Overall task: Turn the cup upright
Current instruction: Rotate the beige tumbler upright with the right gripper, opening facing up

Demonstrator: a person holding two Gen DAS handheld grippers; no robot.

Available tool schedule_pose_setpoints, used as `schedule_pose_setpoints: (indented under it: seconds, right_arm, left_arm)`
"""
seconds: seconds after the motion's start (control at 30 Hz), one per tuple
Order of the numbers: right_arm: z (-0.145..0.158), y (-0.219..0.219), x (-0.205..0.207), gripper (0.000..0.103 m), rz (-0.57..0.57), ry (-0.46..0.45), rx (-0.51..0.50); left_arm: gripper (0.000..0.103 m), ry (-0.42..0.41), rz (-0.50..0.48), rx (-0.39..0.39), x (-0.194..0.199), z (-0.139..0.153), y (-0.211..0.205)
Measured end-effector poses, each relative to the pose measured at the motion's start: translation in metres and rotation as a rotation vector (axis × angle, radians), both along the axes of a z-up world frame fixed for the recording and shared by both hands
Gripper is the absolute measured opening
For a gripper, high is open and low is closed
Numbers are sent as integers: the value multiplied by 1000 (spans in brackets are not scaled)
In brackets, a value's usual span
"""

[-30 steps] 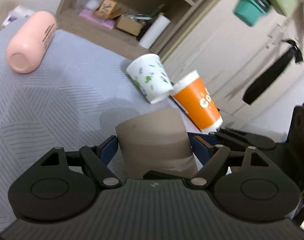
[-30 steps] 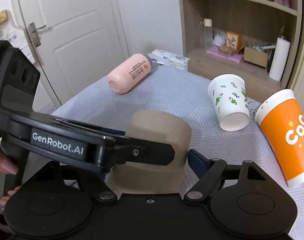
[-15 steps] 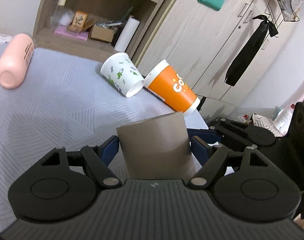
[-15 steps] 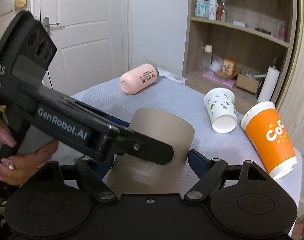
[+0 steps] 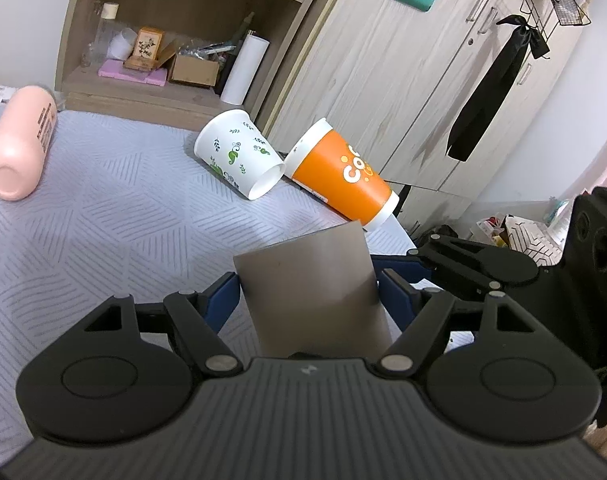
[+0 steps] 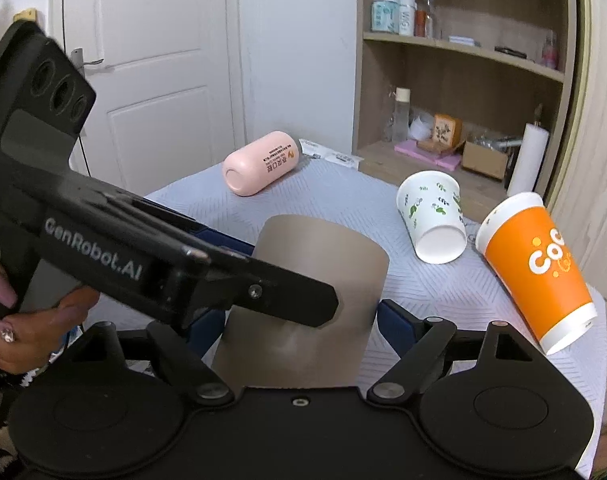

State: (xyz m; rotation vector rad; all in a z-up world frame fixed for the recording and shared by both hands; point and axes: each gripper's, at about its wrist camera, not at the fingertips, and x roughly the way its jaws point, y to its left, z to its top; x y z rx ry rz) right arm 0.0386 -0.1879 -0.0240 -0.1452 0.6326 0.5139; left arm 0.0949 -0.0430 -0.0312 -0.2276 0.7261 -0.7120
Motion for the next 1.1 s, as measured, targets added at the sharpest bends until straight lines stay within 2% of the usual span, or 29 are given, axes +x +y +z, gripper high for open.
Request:
schedule_pose_setpoints:
  seconds: [0.23, 0.4, 0.6, 0.93, 1.1]
  right_arm:
    - [-3, 9, -3, 86, -2, -84, -47]
    - [-6, 12, 10, 86, 4, -122, -32]
    - [-9, 23, 28, 84, -11, -206, -73]
    - [-22, 29, 46, 84, -34, -328, -112]
    - [-25, 18, 53, 83, -44, -324, -76]
  left_arm:
    - [75, -70, 8, 45, -4, 5, -3]
    - [75, -100, 23, 53, 7, 5, 2]
    - [74, -165, 45, 106, 25, 11, 0]
    - [70, -254, 58, 123, 41, 14, 2]
    - [70, -289, 25, 148, 40, 17, -6]
